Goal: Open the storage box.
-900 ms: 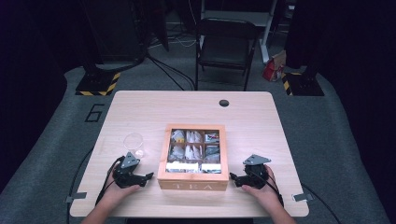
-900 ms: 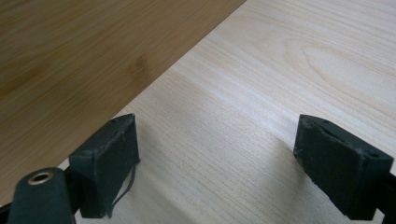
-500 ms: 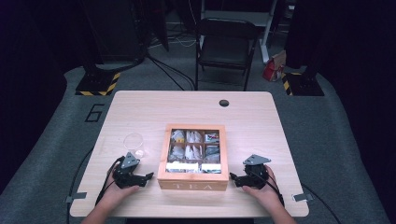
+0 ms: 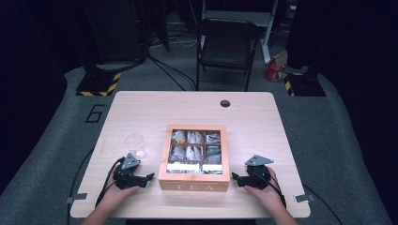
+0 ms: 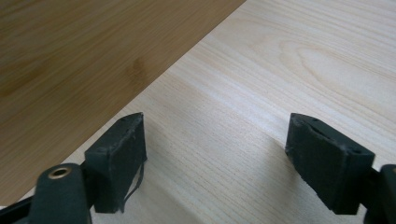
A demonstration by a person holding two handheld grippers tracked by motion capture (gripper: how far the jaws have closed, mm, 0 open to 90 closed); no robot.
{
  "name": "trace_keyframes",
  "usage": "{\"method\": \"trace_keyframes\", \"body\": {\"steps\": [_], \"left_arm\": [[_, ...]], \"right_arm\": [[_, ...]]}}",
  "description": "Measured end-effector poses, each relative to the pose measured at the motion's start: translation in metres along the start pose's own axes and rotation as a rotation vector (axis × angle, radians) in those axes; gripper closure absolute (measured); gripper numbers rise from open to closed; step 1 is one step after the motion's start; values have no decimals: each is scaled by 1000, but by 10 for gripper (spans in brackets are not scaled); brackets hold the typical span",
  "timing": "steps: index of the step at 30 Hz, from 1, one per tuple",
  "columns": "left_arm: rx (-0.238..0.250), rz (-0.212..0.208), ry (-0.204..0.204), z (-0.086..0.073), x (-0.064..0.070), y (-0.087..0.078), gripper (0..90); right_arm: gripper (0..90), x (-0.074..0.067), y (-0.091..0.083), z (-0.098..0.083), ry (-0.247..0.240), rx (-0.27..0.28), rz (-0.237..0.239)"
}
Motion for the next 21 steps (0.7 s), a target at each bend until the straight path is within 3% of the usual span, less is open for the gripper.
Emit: {"method": "trace_keyframes", "body": {"steps": [6, 14, 21], "left_arm": [[9, -10, -7, 2, 3, 0, 222], [-13, -10, 6, 3, 3, -1, 266], [-21, -38, -5, 6, 7, -5, 297]], "right_arm": [[270, 2, -1, 0, -1, 13, -5], [355, 4, -4, 0, 6, 1, -3], [356, 4, -8, 2, 9, 12, -11]]}}
Point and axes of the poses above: each handheld gripper's, and its own axes: y roughly forward along the jaws, z roughly out of its top, x roughly to its right, the point moved 3 cm from there along y, roughly forward along the jaws, and after that the axes turned 12 degrees about -z, right-handed, at the moved point
